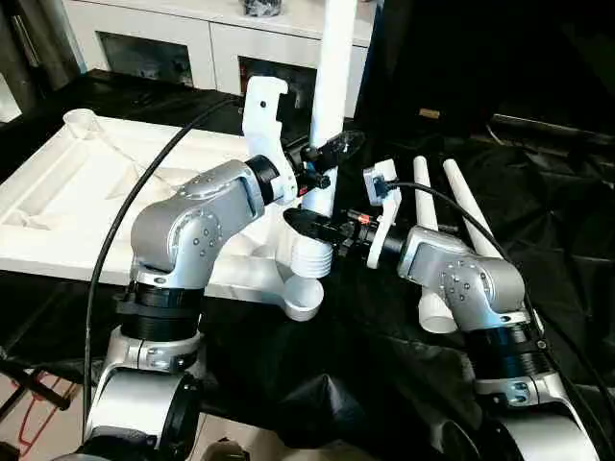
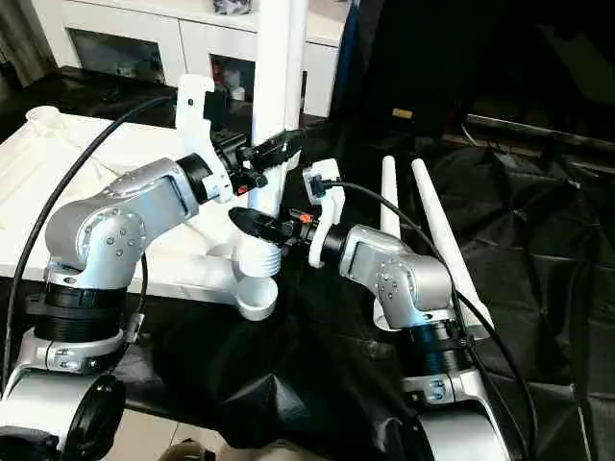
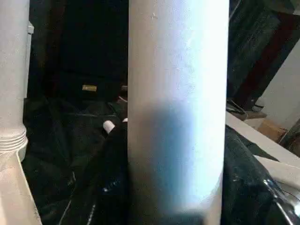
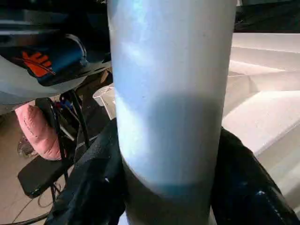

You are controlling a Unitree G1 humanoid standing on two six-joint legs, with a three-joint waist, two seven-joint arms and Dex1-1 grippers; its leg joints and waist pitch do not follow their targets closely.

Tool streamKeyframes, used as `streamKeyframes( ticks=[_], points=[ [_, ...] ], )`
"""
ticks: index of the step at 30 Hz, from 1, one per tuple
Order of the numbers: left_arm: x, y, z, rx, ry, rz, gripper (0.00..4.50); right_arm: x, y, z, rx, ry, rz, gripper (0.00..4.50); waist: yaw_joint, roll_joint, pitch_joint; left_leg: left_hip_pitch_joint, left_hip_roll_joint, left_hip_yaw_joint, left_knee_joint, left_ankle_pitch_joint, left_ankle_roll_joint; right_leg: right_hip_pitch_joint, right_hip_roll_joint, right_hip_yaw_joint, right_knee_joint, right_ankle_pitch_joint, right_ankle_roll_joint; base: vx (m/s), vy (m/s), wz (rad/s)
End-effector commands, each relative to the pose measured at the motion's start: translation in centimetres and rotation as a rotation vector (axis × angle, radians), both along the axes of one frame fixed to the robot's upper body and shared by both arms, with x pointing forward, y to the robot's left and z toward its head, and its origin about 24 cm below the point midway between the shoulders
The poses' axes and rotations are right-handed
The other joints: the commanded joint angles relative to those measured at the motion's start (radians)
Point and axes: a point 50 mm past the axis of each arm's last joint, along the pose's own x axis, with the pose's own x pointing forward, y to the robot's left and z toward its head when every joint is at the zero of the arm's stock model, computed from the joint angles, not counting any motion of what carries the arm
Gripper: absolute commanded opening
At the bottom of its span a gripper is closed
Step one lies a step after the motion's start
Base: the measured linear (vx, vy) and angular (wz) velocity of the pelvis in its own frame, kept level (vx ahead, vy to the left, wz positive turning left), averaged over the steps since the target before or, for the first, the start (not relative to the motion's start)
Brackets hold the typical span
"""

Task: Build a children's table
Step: Pick table leg

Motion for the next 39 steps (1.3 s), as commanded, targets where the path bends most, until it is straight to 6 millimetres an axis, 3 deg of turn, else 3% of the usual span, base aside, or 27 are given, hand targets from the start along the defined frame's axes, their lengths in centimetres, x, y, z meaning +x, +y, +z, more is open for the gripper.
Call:
streamKeyframes(
  ticks=[1,6,13,23,37,39],
  points=[
    [-0.3,-0.1,0.6,0.002,-0.024,-0.026,2.6,0.3,-0.5,0.5,0.005,-0.022,-0.02,1.93,0.0,0.002,-0.079,0.005,0.019,0.0,-0.058,-0.043,-0.012,0.069,-0.077,0.06,-0.063,-0.042,-0.133,0.0,0.0,0.0],
    [-0.6,1.2,0.7,-0.136,0.019,-0.132,3.04,-0.7,-1.1,1.0,0.095,-0.054,0.091,1.9,0.002,0.002,-0.08,0.004,0.018,0.0,-0.056,-0.047,-0.004,0.071,-0.076,0.059,-0.061,-0.031,-0.149,0.0,0.0,0.0],
    [-0.8,2.5,0.7,-0.187,0.054,-0.235,3.04,-1.6,-2.0,1.6,0.134,-0.086,0.208,1.9,0.003,0.001,-0.078,0.006,0.018,0.001,-0.056,-0.059,0.004,0.069,-0.076,0.059,-0.065,-0.064,-0.15,0.0,0.0,0.0],
    [-1.2,2.3,0.5,-0.141,0.027,-0.269,2.04,-1.6,-2.6,1.5,0.087,-0.088,0.249,1.9,0.003,-0.004,-0.077,0.003,0.019,0.001,-0.057,-0.07,-0.005,0.069,-0.077,0.058,-0.07,-0.119,-0.13,0.0,0.0,0.0],
    [-0.8,2.6,0.8,-0.172,0.01,-0.234,1.84,-1.3,-2.8,1.5,0.035,-0.104,0.24,1.89,0.003,-0.009,-0.078,0.003,0.019,0.001,-0.056,-0.062,-0.006,0.067,-0.077,0.058,-0.069,-0.109,-0.128,0.0,0.0,0.0],
    [-0.9,2.6,0.8,-0.178,0.01,-0.233,1.84,-1.3,-2.9,1.5,0.028,-0.107,0.235,2.59,0.003,-0.01,-0.078,0.005,0.02,0.001,-0.057,-0.065,-0.008,0.067,-0.077,0.057,-0.069,-0.11,-0.129,0.0,0.0,0.0]
  ],
)
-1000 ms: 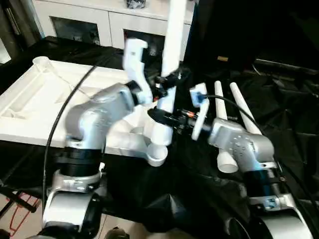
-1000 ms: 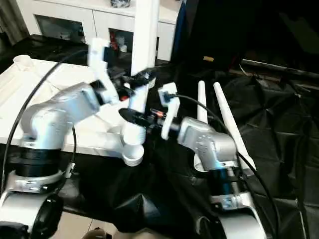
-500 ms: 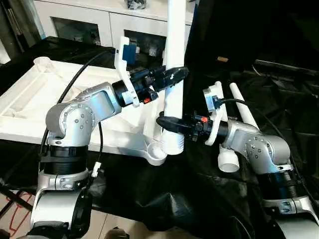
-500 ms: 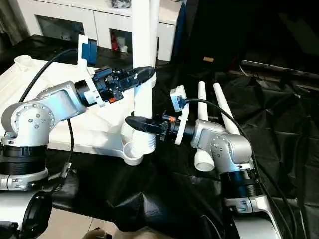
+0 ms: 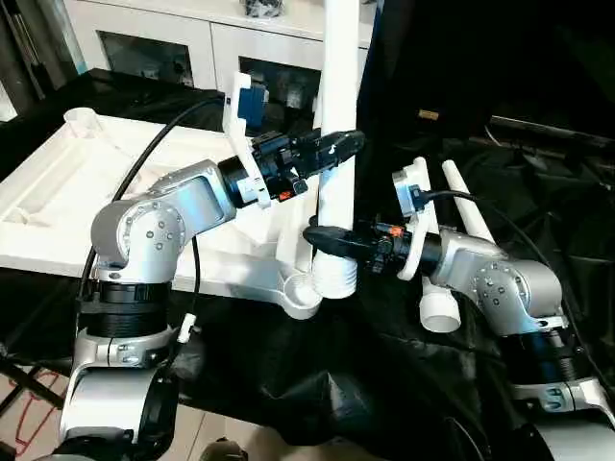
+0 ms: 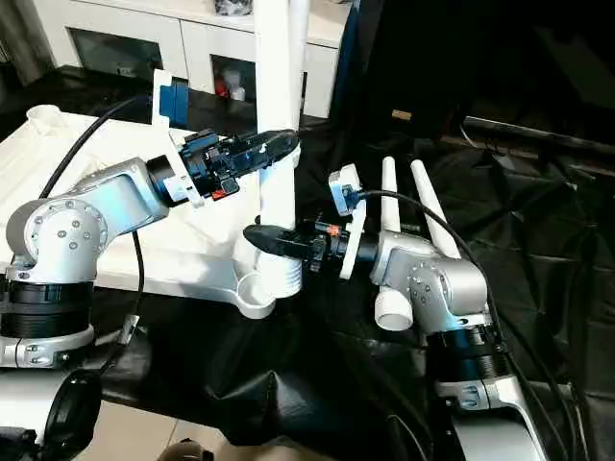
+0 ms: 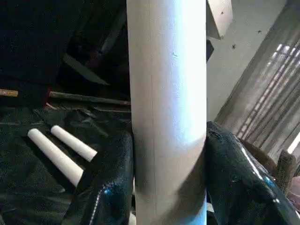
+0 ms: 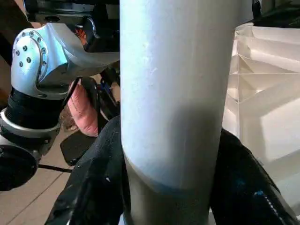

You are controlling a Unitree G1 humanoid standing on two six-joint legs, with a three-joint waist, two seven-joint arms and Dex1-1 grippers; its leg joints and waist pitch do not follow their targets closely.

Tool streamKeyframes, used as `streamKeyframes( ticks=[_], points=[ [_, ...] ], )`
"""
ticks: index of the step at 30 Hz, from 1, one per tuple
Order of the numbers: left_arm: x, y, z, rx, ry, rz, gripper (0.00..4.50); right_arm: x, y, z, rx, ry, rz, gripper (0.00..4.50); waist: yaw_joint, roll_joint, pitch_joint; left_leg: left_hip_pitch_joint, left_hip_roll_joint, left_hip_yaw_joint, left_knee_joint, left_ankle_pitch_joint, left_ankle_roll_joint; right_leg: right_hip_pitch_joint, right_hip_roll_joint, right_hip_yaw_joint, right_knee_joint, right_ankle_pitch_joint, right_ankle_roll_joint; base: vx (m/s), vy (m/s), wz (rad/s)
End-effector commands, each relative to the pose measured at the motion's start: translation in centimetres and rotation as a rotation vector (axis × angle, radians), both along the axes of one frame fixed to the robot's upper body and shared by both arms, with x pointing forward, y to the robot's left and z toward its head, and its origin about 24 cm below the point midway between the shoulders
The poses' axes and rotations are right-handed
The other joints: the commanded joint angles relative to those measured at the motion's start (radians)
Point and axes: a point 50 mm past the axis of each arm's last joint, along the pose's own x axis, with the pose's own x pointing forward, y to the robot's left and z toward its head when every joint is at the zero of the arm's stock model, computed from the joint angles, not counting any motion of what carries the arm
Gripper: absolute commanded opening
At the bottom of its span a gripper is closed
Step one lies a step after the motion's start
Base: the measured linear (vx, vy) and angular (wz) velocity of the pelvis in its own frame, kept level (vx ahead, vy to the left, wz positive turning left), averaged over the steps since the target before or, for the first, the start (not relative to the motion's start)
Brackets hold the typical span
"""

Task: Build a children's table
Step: Pick table leg

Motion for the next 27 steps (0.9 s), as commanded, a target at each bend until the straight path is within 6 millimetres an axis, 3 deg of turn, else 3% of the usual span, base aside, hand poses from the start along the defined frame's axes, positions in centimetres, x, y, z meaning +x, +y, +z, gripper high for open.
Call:
streamKeyframes(
  ticks=[1,4,5,7,16,26,27],
  points=[
    [0.3,0.5,0.0,0.0,-0.009,0.057,1.84,0.1,0.0,1.0,-0.011,-0.054,0.021,2.59,0.001,0.002,-0.08,0.005,0.02,0.0,-0.058,-0.067,-0.012,0.067,-0.076,0.057,-0.068,-0.105,-0.131,0.0,0.0,0.0],
    [0.3,0.4,0.0,0.006,-0.016,0.054,1.84,0.1,0.0,1.0,-0.011,-0.051,0.02,2.66,0.0,0.001,-0.079,0.004,0.019,0.0,-0.058,-0.071,-0.012,0.068,-0.076,0.058,-0.068,-0.102,-0.132,0.0,0.0,0.0],
    [0.3,0.4,-0.1,0.016,-0.019,0.053,1.84,0.1,0.0,1.1,-0.017,-0.056,0.018,2.94,0.0,0.002,-0.08,0.006,0.02,0.0,-0.058,-0.068,-0.012,0.067,-0.076,0.058,-0.068,-0.099,-0.132,0.0,0.0,0.0],
    [0.3,0.4,-0.1,0.021,-0.022,0.052,1.84,0.2,-0.1,1.1,-0.021,-0.056,0.015,3.04,0.0,0.003,-0.08,0.006,0.02,0.0,-0.057,-0.067,-0.012,0.068,-0.075,0.058,-0.067,-0.094,-0.134,0.0,0.0,0.0],
    [0.2,0.1,-0.1,0.091,-0.07,0.035,1.84,1.0,-0.5,0.7,-0.098,-0.035,-0.052,3.04,-0.002,0.001,-0.079,0.006,0.02,0.001,-0.057,-0.068,-0.016,0.067,-0.076,0.058,-0.067,-0.102,-0.134,0.0,0.0,0.0],
    [-0.2,-0.8,-0.4,0.126,-0.103,0.001,1.83,1.4,0.5,-0.1,-0.157,0.005,-0.053,3.04,-0.003,0.0,-0.08,0.006,0.02,0.001,-0.058,-0.066,-0.021,0.067,-0.076,0.059,-0.064,-0.091,-0.138,0.0,0.0,0.0],
    [-0.2,-0.8,-0.4,0.127,-0.104,0.0,1.83,1.4,0.5,-0.2,-0.162,0.007,-0.052,3.04,-0.004,-0.004,-0.079,0.006,0.02,0.002,-0.057,-0.068,-0.02,0.067,-0.075,0.059,-0.065,-0.092,-0.137,0.0,0.0,0.0]
  ],
)
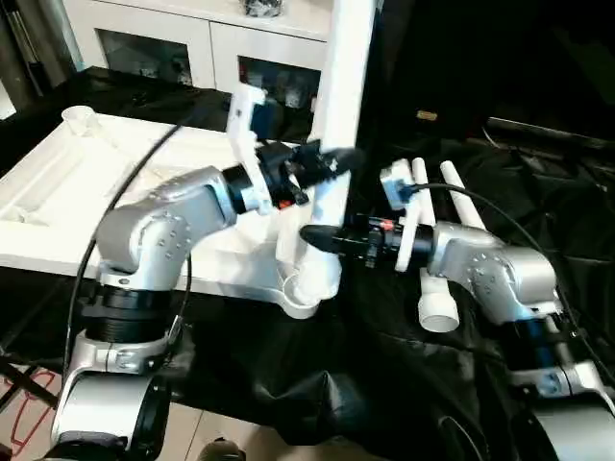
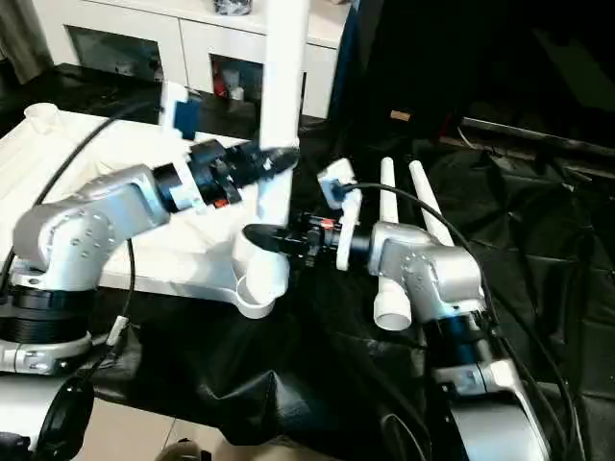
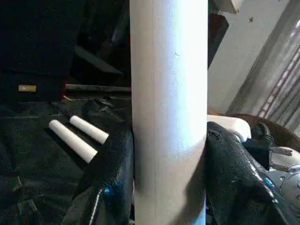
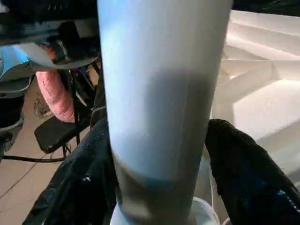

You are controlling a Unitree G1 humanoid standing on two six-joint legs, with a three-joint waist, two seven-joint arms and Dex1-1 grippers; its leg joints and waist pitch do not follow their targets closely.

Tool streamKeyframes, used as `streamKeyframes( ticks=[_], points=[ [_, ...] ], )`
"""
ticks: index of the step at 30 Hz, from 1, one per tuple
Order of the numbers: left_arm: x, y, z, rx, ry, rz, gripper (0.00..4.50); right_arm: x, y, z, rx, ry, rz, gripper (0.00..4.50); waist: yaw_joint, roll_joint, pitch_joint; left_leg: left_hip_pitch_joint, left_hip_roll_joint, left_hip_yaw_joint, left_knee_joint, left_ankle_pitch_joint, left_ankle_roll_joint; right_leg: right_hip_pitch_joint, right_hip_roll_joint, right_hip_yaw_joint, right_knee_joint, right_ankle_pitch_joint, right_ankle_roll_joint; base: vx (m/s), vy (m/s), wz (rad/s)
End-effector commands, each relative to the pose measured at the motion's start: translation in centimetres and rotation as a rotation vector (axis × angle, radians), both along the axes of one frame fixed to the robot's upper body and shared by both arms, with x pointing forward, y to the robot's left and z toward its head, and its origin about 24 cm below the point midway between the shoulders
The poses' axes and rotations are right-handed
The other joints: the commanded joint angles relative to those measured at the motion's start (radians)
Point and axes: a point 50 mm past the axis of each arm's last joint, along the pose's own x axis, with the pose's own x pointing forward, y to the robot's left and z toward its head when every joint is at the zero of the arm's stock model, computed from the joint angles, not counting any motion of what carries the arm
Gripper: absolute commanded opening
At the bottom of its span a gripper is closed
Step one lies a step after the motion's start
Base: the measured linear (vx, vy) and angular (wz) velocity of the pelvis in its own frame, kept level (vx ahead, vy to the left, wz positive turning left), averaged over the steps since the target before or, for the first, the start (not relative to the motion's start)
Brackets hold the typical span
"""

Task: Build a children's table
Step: Pick table leg

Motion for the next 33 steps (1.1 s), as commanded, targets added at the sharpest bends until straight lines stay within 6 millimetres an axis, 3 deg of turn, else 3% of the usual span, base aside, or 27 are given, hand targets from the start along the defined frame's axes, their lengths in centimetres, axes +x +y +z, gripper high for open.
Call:
streamKeyframes(
  ticks=[1,15,17,22,26,33],
  points=[
    [-0.23,-0.54,0.63,0.003,-0.043,-0.022,1.83,0.14,-0.01,-0.25,-0.031,0.011,-0.003,3.04,-0.001,0.002,-0.078,0.006,0.02,0.001,-0.058,-0.069,-0.02,0.067,-0.076,0.059,-0.065,-0.095,-0.138,0.0,0.0,0.0],
    [-0.25,-0.66,0.59,0.008,-0.05,-0.034,1.83,0.24,0.4,-0.58,-0.044,0.022,0.009,3.04,-0.001,0.003,-0.079,0.006,0.02,0.001,-0.058,-0.067,-0.021,0.067,-0.076,0.059,-0.062,-0.076,-0.143,0.0,0.0,0.0],
    [-0.25,-0.67,0.59,0.008,-0.05,-0.035,1.83,0.24,0.4,-0.58,-0.042,0.025,0.01,2.69,-0.001,0.002,-0.08,0.006,0.02,0.001,-0.058,-0.065,-0.02,0.068,-0.076,0.059,-0.062,-0.075,-0.144,0.0,0.0,0.0],
    [-0.21,-0.66,0.6,0.01,-0.052,-0.035,1.83,0.3,0.43,-0.66,-0.039,0.028,0.01,2.5,-0.001,0.003,-0.079,0.006,0.021,0.001,-0.058,-0.069,-0.021,0.067,-0.076,0.059,-0.063,-0.08,-0.144,0.0,0.0,0.0],
    [-0.14,-0.59,0.63,0.009,-0.052,-0.031,1.83,0.3,0.4,-0.82,-0.039,0.032,0.008,2.04,0.0,0.003,-0.079,0.007,0.021,0.001,-0.058,-0.07,-0.021,0.067,-0.076,0.059,-0.062,-0.078,-0.144,0.0,0.0,0.0],
    [-0.04,-0.46,0.71,0.008,-0.056,-0.025,1.83,0.26,0.5,-0.89,-0.037,0.032,0.008,1.93,-0.001,0.004,-0.08,0.007,0.021,0.0,-0.058,-0.065,-0.021,0.068,-0.076,0.059,-0.06,-0.064,-0.149,0.0,0.0,0.0]
  ],
)
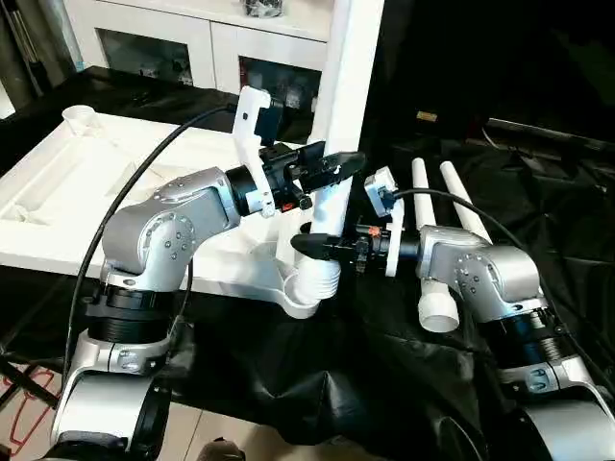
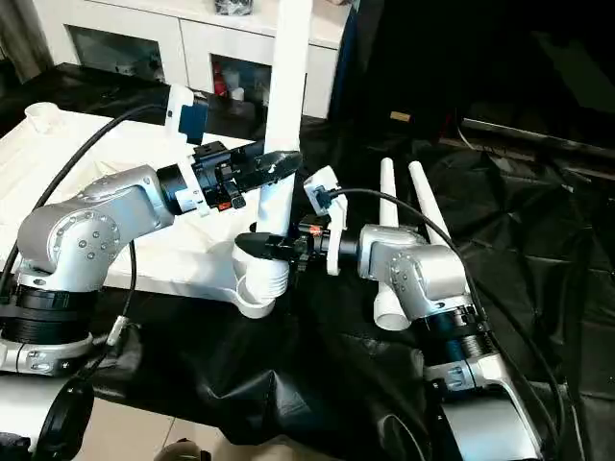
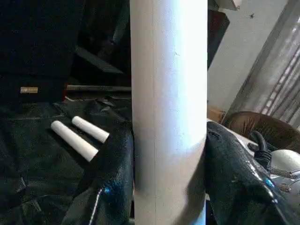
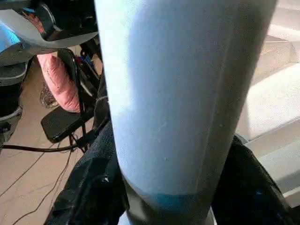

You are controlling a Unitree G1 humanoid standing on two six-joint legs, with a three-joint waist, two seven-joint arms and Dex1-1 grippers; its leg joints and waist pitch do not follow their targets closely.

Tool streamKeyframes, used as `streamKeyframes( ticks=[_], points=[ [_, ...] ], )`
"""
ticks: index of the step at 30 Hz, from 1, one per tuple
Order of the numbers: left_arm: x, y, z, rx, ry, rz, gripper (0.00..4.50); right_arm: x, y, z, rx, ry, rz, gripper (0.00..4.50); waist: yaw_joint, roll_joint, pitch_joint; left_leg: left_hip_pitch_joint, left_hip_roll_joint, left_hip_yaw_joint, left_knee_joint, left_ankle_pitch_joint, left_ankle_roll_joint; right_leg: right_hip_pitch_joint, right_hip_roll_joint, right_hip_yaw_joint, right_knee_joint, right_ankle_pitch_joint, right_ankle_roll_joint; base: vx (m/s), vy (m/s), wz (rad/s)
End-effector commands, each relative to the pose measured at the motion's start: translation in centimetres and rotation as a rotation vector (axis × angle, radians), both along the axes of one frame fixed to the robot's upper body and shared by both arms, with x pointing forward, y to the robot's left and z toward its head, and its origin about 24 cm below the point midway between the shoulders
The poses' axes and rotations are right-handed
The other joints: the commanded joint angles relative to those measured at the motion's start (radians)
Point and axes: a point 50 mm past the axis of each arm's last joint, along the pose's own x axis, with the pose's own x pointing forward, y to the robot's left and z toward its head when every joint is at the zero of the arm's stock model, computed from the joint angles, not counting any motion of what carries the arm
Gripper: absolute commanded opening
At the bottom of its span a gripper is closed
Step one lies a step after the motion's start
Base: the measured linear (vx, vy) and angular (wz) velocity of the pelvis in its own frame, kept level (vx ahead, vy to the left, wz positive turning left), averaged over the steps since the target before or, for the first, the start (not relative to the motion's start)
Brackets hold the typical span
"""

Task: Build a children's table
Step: Pick table leg, then rotate table base

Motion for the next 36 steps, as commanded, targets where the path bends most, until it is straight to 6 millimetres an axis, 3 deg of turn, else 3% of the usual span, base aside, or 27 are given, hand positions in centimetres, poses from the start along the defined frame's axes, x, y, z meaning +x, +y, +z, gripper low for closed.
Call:
streamKeyframes(
  ticks=[1,3,5,8,12,17,19,20,21,22,27,29,30,32,34,36],
  points=[
    [-0.1,-0.4,0.9,-0.009,-0.041,-0.024,1.83,0.4,-0.4,0.1,-0.018,-0.003,-0.026,1.93,-0.001,0.005,-0.08,0.006,0.02,0.0,-0.058,-0.066,-0.021,0.068,-0.076,0.059,-0.061,-0.065,-0.148,0.0,0.0,0.0],
    [0.2,-0.2,0.6,0.018,-0.044,0.02,1.83,0.4,-0.4,0.1,-0.017,-0.014,-0.032,1.92,-0.001,0.007,-0.08,0.007,0.021,0.0,-0.058,-0.07,-0.023,0.068,-0.076,0.059,-0.062,-0.067,-0.147,0.0,0.0,0.0],
    [0.3,-0.2,0.5,0.007,-0.033,0.012,2.53,0.4,-0.4,0.1,-0.015,-0.016,-0.035,1.92,-0.001,0.007,-0.081,0.005,0.02,0.001,-0.058,-0.067,-0.023,0.069,-0.077,0.059,-0.062,-0.066,-0.145,0.0,0.0,0.0],
    [0.4,0.0,1.0,-0.032,-0.056,0.046,2.55,0.5,-0.4,0.0,-0.008,-0.019,-0.052,1.91,-0.001,0.008,-0.081,0.007,0.02,0.0,-0.058,-0.073,-0.024,0.068,-0.076,0.059,-0.063,-0.073,-0.146,0.0,0.0,0.0],
    [0.9,0.8,1.9,-0.103,-0.149,0.141,2.99,0.7,-0.5,-0.1,0.016,-0.028,-0.1,1.91,-0.002,0.009,-0.081,0.006,0.021,-0.001,-0.058,-0.084,-0.026,0.069,-0.077,0.058,-0.064,-0.066,-0.148,0.0,0.0,0.0],
    [0.6,1.7,2.3,-0.112,-0.22,0.189,3.0,1.5,-1.0,0.4,0.088,-0.057,-0.223,1.91,-0.003,0.013,-0.082,0.009,0.023,-0.001,-0.06,-0.091,-0.035,0.066,-0.078,0.059,-0.062,-0.076,-0.144,0.0,0.0,0.0],
    [0.3,2.6,0.7,0.008,-0.236,0.145,3.0,2.1,-1.6,0.5,0.101,-0.069,-0.304,1.91,-0.004,0.015,-0.08,0.009,0.02,-0.003,-0.063,-0.093,-0.031,0.064,-0.077,0.058,-0.067,-0.09,-0.134,0.0,0.0,0.0],
    [-0.2,3.4,-1.2,0.146,-0.235,0.063,3.0,2.5,-2.1,0.3,0.098,-0.078,-0.37,1.91,-0.006,0.02,-0.078,0.011,0.02,-0.002,-0.065,-0.106,-0.037,0.062,-0.076,0.059,-0.068,-0.129,-0.116,0.0,0.0,0.0],
    [-0.2,3.4,-1.2,0.146,-0.235,0.063,3.0,2.5,-2.1,0.3,0.098,-0.078,-0.37,1.91,-0.007,0.02,-0.079,0.012,0.02,-0.003,-0.066,-0.105,-0.041,0.062,-0.076,0.058,-0.068,-0.136,-0.108,0.0,0.0,0.0],
    [-0.4,3.7,-2.2,0.217,-0.222,0.02,3.0,2.6,-2.3,0.2,0.09,-0.086,-0.397,1.91,-0.008,0.023,-0.08,0.017,0.022,-0.001,-0.066,-0.104,-0.048,0.058,-0.075,0.059,-0.065,-0.121,-0.113,0.0,0.0,0.0],
    [-1.3,5.8,-7.2,0.555,-0.149,-0.202,3.0,2.9,-3.0,-0.6,0.017,-0.125,-0.478,1.91,-0.007,0.032,-0.079,0.02,0.021,-0.001,-0.069,-0.12,-0.056,0.054,-0.074,0.06,-0.065,-0.11,-0.123,0.0,0.0,0.0],
    [-1.3,6.3,-7.8,0.617,-0.146,-0.218,3.0,2.8,-3.0,-0.8,0.009,-0.126,-0.477,1.91,-0.008,0.03,-0.079,0.02,0.021,-0.002,-0.071,-0.128,-0.058,0.057,-0.075,0.061,-0.064,-0.1,-0.122,0.0,0.0,0.0],
    [-1.0,7.4,-8.9,0.735,-0.137,-0.251,3.0,2.7,-3.1,-1.0,-0.002,-0.124,-0.483,1.91,-0.009,0.031,-0.079,0.017,0.022,-0.003,-0.071,-0.133,-0.062,0.06,-0.077,0.061,-0.061,-0.097,-0.127,0.0,0.0,0.0],
    [-0.8,8.1,-9.5,0.805,-0.131,-0.273,3.0,2.7,-3.1,-1.2,-0.009,-0.123,-0.489,1.91,-0.009,0.037,-0.079,0.02,0.021,-0.003,-0.072,-0.148,-0.064,0.058,-0.078,0.062,-0.065,-0.109,-0.124,0.0,0.0,0.0],
    [-0.5,8.4,-9.8,0.838,-0.129,-0.271,3.0,2.6,-3.1,-1.4,-0.01,-0.123,-0.491,1.91,-0.009,0.034,-0.08,0.02,0.022,-0.003,-0.072,-0.153,-0.065,0.058,-0.078,0.062,-0.064,-0.107,-0.132,0.0,0.0,0.0],
    [0.2,9.1,-10.3,0.915,-0.133,-0.265,2.63,2.4,-3.0,-1.6,-0.014,-0.121,-0.491,1.91,-0.008,0.037,-0.08,0.021,0.021,-0.003,-0.07,-0.16,-0.065,0.057,-0.078,0.062,-0.065,-0.106,-0.135,0.0,0.0,0.0]
  ],
)
